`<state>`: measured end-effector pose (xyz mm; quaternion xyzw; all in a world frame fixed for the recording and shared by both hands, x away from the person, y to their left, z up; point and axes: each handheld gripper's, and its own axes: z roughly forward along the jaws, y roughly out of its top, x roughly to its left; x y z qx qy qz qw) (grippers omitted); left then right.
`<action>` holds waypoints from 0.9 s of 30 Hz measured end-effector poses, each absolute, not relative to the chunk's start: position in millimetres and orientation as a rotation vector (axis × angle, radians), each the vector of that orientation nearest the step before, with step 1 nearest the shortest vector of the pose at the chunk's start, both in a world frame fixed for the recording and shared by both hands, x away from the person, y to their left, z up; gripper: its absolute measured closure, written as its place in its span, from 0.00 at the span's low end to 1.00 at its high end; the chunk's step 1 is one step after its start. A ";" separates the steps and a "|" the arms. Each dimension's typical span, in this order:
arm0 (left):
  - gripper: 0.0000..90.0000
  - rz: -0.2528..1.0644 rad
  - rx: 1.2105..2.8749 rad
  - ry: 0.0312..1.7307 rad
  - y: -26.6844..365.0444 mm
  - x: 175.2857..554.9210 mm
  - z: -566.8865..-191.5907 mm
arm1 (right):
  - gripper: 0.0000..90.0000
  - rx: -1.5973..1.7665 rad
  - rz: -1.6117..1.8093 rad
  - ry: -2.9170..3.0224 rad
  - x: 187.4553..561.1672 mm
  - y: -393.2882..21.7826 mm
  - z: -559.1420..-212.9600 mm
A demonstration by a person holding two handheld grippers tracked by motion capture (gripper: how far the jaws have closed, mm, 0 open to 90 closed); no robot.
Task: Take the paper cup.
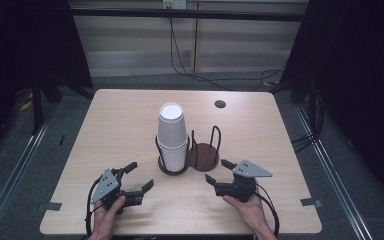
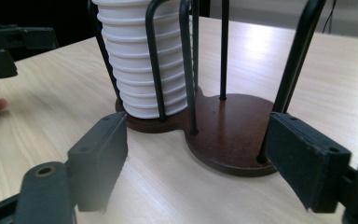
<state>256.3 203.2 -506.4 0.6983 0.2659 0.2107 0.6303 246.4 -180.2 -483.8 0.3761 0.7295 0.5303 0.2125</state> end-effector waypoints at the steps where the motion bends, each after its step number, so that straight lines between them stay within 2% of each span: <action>1: 0.17 0.484 1.600 0.605 203.2 256.3 -506.4 | 0.23 1.039 1.467 2.039 246.5 -178.8 -483.3; 5: 0.17 0.491 1.590 0.611 203.1 254.5 -506.7 | 0.25 1.040 1.439 2.061 247.8 -175.4 -478.1; 22: 0.17 0.493 1.602 0.604 202.7 255.1 -506.4 | 0.21 1.026 1.490 2.122 260.1 -172.2 -448.4; 27: 0.17 0.486 1.592 0.598 201.5 254.7 -506.6 | 0.24 1.011 1.482 2.186 265.7 -167.0 -439.3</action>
